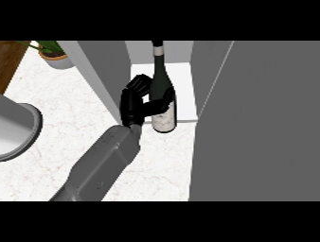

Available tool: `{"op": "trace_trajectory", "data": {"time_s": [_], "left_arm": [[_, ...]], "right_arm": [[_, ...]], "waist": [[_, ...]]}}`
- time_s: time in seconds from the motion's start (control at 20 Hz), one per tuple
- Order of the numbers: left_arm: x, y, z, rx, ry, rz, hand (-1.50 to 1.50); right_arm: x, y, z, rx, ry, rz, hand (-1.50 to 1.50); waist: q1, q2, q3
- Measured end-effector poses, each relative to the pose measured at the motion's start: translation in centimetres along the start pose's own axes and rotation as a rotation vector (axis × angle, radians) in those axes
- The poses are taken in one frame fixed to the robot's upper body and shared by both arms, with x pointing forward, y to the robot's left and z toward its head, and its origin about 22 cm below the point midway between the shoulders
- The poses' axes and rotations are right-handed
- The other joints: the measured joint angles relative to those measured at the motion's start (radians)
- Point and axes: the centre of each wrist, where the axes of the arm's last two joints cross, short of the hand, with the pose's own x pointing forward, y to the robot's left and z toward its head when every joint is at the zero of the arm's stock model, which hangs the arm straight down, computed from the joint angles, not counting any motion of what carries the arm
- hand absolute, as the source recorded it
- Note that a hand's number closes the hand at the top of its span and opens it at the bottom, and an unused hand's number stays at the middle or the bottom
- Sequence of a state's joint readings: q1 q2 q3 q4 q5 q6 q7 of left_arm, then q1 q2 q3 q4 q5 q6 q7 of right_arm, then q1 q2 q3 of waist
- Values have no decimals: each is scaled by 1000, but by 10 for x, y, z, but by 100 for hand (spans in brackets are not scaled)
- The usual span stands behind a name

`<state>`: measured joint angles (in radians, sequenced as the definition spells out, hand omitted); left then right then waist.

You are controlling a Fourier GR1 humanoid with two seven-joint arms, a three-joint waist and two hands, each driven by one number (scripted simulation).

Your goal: Pick up the wine, place it into the cabinet and close the cabinet

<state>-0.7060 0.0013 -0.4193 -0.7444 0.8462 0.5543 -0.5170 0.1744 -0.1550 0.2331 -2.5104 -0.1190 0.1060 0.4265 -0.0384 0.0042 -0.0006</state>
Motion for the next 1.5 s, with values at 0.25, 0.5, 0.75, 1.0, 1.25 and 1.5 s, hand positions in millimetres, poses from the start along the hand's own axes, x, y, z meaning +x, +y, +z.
{"op": "trace_trajectory", "data": {"time_s": [0.25, 0.5, 0.75, 1.0, 1.25, 1.5], "left_arm": [[11, -8, -19, 26, 8, -1, 150], [24, -15, -37, 43, -13, -9, 150], [30, -16, -50, 76, -30, -85, 150], [41, -8, -67, 138, -67, -202, -150], [43, -5, -73, 182, -87, -330, -150], [41, 0, -76, 202, -85, -408, -150]], "right_arm": [[-1, -1, 0, 3, 5, 1, -150], [-2, 0, 0, 8, -1, -9, -150], [-4, -1, 4, 11, 6, -11, -150], [-6, 1, 3, 14, -4, -24, -150], [-7, 5, 3, 31, -6, -40, -150], [-8, 4, 5, 45, -5, -32, -150]], "waist": [[-3, 1, 0], [-5, 2, 0], [-6, 3, 0], [-9, 7, 0], [-15, 6, 0], [-22, 5, 3]]}}
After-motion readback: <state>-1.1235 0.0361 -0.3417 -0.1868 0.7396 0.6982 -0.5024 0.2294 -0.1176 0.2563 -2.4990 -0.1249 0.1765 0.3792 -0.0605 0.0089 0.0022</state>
